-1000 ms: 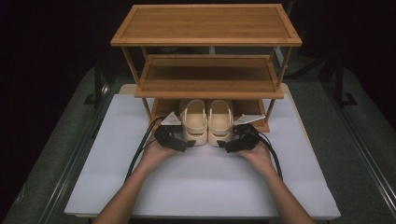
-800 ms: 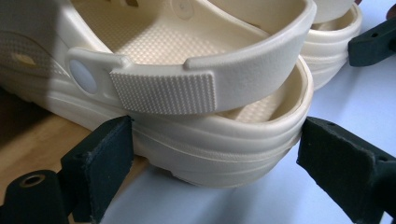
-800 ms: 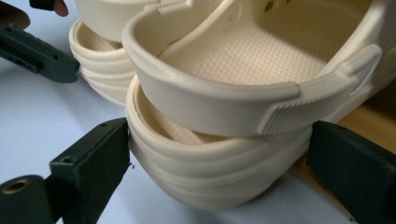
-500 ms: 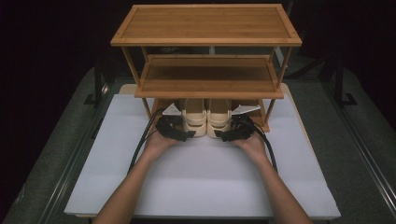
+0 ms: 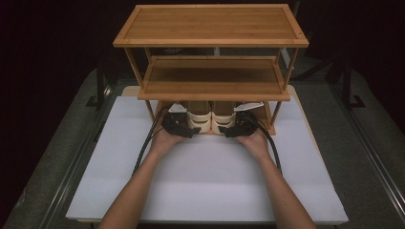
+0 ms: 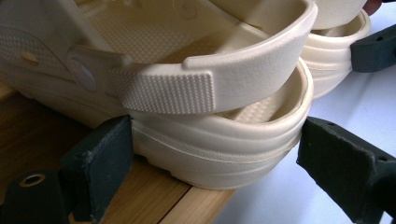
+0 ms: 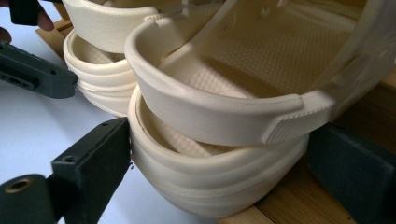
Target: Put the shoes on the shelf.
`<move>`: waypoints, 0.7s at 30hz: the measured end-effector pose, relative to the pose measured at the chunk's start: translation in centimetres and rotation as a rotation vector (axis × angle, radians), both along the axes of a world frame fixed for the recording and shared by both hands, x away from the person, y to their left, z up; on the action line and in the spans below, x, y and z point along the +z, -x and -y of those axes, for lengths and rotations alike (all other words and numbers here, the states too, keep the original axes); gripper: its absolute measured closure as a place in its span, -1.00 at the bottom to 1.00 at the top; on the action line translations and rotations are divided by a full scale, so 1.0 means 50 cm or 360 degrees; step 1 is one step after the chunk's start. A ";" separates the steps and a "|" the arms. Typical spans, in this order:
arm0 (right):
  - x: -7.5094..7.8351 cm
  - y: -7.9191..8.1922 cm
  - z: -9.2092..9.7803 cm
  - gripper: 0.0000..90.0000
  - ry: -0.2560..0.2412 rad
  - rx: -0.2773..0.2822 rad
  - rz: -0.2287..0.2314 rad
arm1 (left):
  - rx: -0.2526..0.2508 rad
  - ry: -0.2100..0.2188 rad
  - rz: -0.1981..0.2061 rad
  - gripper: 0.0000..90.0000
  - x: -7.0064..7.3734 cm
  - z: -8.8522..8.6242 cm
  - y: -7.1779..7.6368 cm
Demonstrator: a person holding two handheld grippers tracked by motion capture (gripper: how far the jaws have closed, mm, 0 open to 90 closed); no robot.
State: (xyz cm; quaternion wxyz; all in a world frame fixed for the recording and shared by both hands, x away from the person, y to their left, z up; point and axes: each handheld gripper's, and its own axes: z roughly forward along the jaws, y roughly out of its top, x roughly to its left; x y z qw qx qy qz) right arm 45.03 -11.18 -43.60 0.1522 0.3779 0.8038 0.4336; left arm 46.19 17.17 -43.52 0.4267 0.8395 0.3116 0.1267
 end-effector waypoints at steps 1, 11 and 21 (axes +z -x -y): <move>-0.001 -0.001 0.000 -0.85 0.0001 -0.0002 0.0001 | -0.0003 -0.0012 0.0001 -0.77 0.001 -0.001 0.000; 0.012 0.030 0.026 -0.80 -0.0060 -0.0030 -0.0065 | -0.0046 -0.0047 -0.0040 -0.74 0.008 -0.037 0.025; 0.022 0.101 0.093 -0.80 -0.0003 -0.0064 -0.0045 | -0.0050 -0.0072 -0.0022 -0.74 0.037 -0.104 0.095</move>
